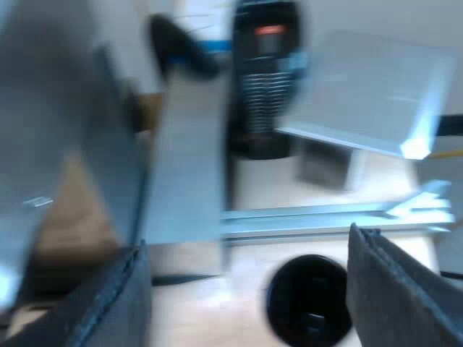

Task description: Put the handle in the coffee machine

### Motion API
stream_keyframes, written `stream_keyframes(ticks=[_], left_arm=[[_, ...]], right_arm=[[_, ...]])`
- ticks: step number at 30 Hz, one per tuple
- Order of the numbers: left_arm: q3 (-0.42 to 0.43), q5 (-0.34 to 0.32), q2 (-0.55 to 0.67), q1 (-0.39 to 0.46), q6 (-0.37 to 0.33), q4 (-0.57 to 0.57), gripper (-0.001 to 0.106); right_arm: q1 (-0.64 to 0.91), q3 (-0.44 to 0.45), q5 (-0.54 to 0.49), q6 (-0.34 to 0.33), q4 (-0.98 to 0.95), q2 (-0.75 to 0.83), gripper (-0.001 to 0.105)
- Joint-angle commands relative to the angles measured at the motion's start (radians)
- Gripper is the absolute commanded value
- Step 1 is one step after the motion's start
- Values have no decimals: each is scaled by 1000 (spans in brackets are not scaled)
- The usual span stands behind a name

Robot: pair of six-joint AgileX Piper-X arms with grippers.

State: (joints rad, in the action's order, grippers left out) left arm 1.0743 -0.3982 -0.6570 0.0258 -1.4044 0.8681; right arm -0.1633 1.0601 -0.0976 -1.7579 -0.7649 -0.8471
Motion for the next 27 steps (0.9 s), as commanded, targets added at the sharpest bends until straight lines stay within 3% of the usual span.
stream_keyframes(ticks=[1, 6, 10, 17, 20, 27], left_arm=[[7, 5, 34, 1, -19, -7, 62], [7, 5, 118, 1, -33, -6, 62], [-6, 5, 202, 5, -142, -6, 62], [-33, 5, 339, 95, -143, 133, 62], [-65, 5, 426, 131, -140, 192, 62], [-134, -3, 639, 137, -113, 314, 62]], right_arm=[[58, 11, 8, -20, -33, 40, 60], [90, 9, 5, -36, -101, 125, 60], [90, -28, 5, -39, -101, 237, 60], [90, -154, 5, -34, -101, 455, 60], [90, -229, 5, -34, -125, 628, 60], [90, -315, 5, -34, -231, 874, 60]])
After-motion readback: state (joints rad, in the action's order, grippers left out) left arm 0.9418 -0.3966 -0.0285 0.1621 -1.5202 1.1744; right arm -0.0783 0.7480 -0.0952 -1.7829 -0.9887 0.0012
